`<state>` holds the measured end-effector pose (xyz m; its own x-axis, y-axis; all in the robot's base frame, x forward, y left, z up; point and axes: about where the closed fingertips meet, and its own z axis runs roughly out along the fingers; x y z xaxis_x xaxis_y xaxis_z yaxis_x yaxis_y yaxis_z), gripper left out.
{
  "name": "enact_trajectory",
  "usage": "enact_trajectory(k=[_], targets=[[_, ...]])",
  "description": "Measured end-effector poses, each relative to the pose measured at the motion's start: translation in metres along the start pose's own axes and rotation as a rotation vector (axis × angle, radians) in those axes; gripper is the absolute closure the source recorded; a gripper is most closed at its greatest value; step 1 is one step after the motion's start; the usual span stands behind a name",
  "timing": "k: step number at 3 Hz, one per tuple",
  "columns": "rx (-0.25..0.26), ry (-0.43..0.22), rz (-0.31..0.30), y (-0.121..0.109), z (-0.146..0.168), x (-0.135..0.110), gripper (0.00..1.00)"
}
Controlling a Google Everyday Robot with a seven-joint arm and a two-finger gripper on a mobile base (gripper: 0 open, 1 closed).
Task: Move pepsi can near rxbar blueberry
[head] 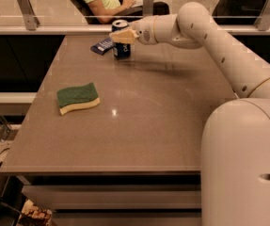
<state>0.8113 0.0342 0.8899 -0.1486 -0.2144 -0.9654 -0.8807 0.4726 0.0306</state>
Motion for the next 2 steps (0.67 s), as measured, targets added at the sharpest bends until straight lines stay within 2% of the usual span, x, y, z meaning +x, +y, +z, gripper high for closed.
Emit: enact_trajectory(k=[1, 2], targets=[[-0.005, 0.001, 0.001, 0.0017, 0.003, 0.0005, 0.0], [-0.005, 0.001, 0.001, 0.0018, 0.0032, 0.0005, 0.0]])
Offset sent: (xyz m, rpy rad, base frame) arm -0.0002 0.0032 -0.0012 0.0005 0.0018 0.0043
